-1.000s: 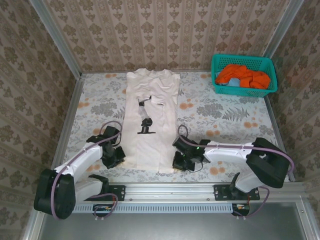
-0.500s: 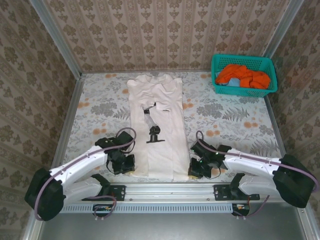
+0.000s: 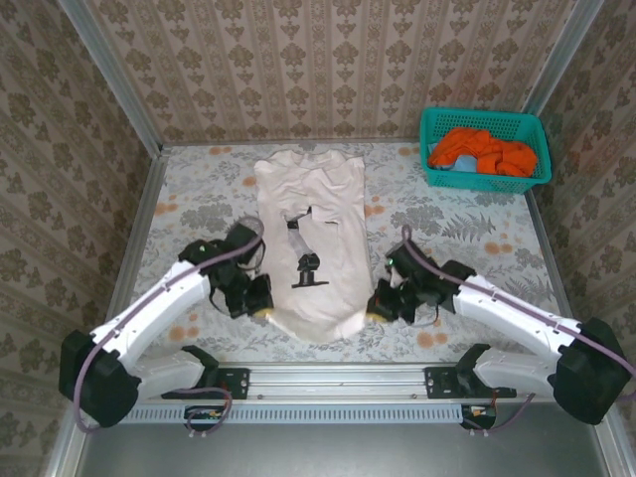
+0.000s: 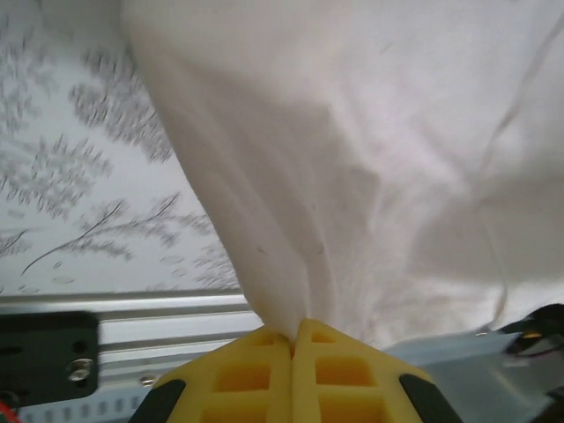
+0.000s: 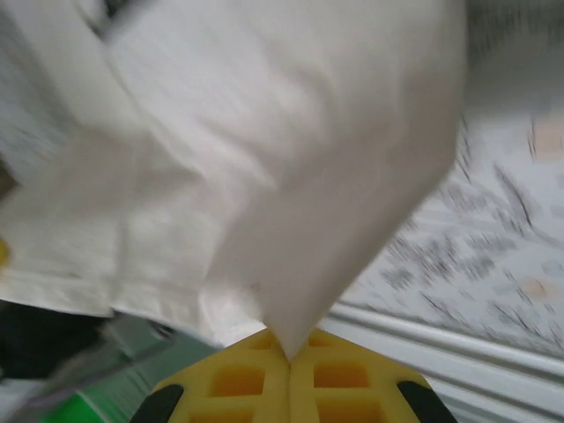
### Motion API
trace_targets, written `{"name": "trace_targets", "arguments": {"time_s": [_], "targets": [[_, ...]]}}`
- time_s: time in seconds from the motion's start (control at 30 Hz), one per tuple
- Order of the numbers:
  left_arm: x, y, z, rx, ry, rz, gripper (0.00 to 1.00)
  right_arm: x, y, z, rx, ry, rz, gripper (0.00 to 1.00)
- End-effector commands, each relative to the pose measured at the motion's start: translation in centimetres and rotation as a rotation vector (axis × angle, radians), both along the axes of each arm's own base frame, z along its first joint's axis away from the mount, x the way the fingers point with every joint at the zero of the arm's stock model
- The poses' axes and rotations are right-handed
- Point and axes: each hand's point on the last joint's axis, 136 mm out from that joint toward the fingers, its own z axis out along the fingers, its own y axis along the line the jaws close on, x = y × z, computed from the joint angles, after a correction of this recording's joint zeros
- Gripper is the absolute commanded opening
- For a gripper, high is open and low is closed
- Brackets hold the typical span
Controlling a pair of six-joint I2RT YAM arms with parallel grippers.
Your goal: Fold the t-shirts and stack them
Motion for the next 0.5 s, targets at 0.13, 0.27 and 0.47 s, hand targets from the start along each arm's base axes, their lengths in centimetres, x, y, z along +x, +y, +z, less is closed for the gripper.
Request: {"name": "trace_targets", "arguments": {"time_s": [0.13,0.27,0.47], "targets": [[9.1,-0.5,2.6,-0.091,-0.064,0.066,0.00,9.7,-0.2,1.7,0.040,-0.046,-0.108,0.00],[14.2,-0.1,1.5,-0.118,-0.069,0.128,0.00,14.9,0.0,0.1,0.015,-0.022,-0.114,0.00],[20.2,1.1,-0.9,-0.137,-0.052,0.202,0.00,20.7,-0.6,-2.2,-0.037,0.022,-0.146,0.00]]}}
